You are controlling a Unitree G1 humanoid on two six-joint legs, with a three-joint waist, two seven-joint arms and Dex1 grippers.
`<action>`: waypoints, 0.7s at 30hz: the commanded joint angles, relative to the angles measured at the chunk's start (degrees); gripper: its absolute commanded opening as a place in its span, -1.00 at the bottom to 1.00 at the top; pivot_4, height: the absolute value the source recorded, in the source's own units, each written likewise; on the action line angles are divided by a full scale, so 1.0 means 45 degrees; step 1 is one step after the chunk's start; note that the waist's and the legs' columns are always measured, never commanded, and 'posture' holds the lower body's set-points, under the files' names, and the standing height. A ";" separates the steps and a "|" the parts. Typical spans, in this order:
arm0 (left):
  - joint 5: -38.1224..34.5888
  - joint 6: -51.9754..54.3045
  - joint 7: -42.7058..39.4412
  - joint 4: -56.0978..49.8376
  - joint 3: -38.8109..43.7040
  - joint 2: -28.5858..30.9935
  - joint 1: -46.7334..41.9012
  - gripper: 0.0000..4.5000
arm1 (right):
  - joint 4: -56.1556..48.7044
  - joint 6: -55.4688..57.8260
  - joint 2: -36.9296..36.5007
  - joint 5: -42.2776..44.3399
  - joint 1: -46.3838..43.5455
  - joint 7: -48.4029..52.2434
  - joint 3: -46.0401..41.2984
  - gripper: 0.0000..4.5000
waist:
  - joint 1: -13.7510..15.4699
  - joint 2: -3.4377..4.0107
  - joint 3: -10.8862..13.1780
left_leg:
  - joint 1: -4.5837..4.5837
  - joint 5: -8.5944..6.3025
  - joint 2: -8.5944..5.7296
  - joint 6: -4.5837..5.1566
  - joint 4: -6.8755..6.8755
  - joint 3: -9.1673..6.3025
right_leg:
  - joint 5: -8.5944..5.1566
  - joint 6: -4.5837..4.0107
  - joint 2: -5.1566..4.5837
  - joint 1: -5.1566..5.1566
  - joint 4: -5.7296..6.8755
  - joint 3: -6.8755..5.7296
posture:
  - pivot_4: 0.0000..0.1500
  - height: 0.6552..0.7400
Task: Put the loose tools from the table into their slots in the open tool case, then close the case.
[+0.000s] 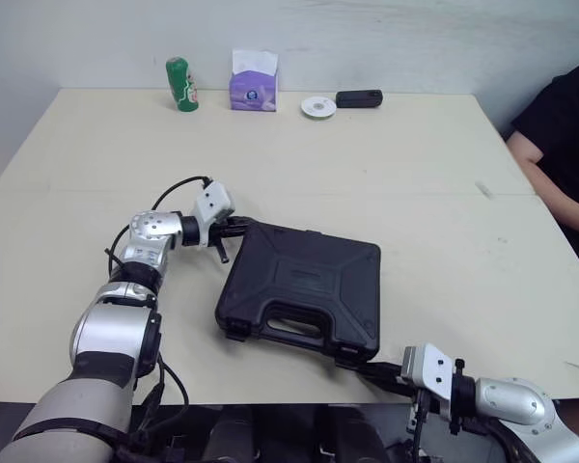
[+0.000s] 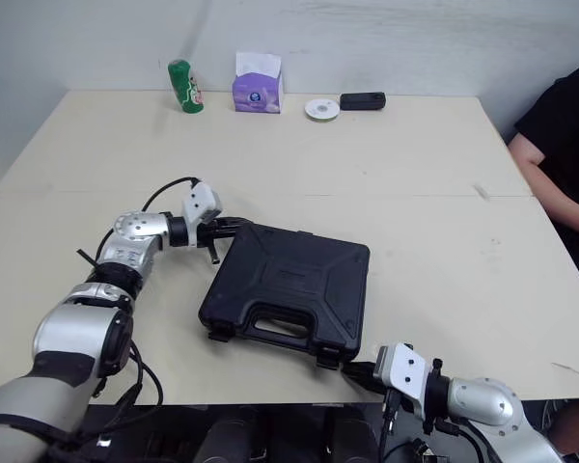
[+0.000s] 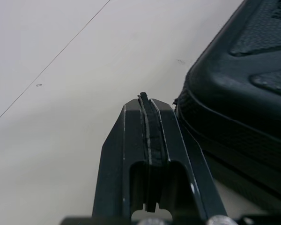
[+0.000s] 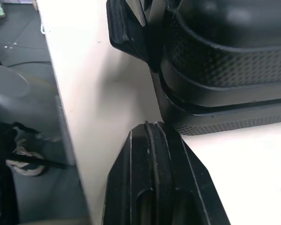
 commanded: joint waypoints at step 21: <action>-0.2544 0.2926 -0.0707 -0.8847 0.0971 0.0478 0.5870 -1.00 | 0.4136 -0.1884 0.0201 -0.1731 -0.3303 -0.1241 -0.1017 -0.97 | -0.0092 0.0000 -0.0003 | 0.0004 -0.0001 0.0001 0.0005 0.0011 -0.0010 | 0.0003 0.0005 -0.0027 0.0017 -0.0001 0.0070 | 1.00 1.00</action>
